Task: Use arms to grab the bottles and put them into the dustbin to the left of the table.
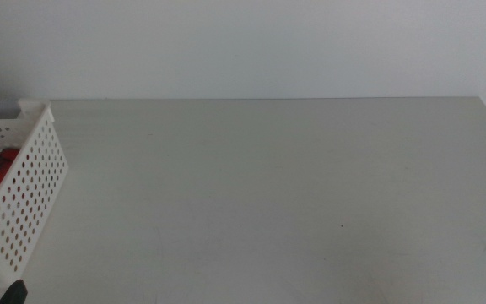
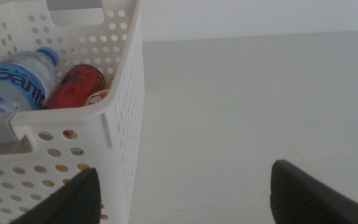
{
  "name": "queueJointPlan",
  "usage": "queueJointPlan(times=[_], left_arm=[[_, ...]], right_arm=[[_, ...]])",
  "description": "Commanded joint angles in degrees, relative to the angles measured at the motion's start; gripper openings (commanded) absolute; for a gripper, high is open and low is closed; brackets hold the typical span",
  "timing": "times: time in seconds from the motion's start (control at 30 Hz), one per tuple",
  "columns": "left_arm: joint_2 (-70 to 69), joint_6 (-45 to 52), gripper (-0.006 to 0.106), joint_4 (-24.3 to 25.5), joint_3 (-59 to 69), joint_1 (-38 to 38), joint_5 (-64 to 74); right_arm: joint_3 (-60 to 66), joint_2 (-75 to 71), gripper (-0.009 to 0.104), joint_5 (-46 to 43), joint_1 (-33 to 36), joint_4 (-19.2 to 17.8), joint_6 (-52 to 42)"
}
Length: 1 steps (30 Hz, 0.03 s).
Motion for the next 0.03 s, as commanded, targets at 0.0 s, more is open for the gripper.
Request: queueJointPlan(times=[0.0], left_arm=[[-1.6, -0.6, 0.093, -0.9, 0.2, 0.1, -4.5]], right_arm=[[-0.5, -1.2, 0.066, -4.3, -0.3, -0.2, -0.5]])
